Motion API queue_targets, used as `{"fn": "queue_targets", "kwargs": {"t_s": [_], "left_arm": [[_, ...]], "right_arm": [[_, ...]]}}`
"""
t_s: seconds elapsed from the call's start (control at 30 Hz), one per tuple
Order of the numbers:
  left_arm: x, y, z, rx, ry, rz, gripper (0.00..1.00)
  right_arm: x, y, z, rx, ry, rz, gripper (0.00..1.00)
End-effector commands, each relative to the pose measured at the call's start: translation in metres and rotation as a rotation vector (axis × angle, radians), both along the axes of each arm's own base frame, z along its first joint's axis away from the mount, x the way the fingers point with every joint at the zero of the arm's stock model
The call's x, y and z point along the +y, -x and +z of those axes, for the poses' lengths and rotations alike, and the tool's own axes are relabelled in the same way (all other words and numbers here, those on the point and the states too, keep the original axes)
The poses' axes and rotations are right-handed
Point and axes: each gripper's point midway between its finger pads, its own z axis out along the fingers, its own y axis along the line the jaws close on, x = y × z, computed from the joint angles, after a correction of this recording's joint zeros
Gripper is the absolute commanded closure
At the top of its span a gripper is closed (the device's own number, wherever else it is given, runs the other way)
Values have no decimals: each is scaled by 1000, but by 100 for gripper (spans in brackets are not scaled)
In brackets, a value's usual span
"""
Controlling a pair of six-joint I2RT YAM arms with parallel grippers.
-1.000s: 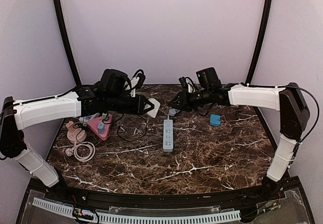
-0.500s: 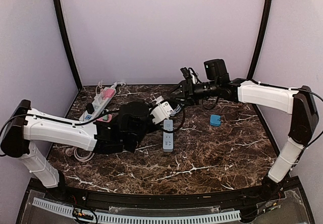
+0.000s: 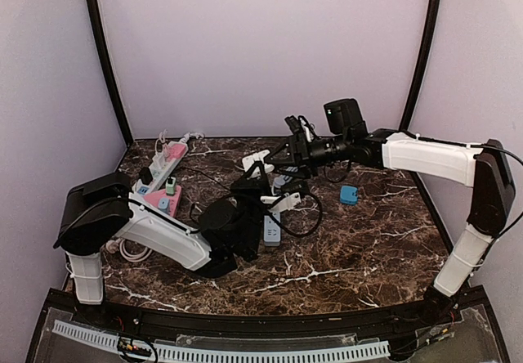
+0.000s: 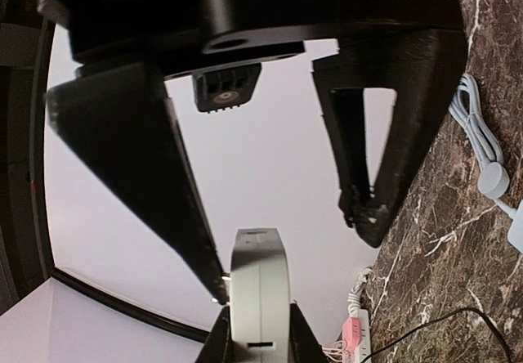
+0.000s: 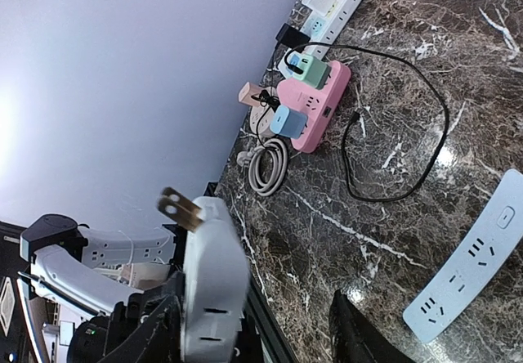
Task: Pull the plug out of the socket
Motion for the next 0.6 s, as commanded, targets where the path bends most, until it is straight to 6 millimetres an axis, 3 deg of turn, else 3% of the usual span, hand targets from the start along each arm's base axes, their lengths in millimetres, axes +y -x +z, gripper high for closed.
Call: {"fn": "queue_targets", "kwargs": {"t_s": [0.0,0.57], "left_arm": [[10,6,38,-67,113,22,100],[4,3,20,-48,89,27,96]], "right_arm": [[-2,7,0,-4,10,8,42],[13,20,2,74,-110,99,78]]}}
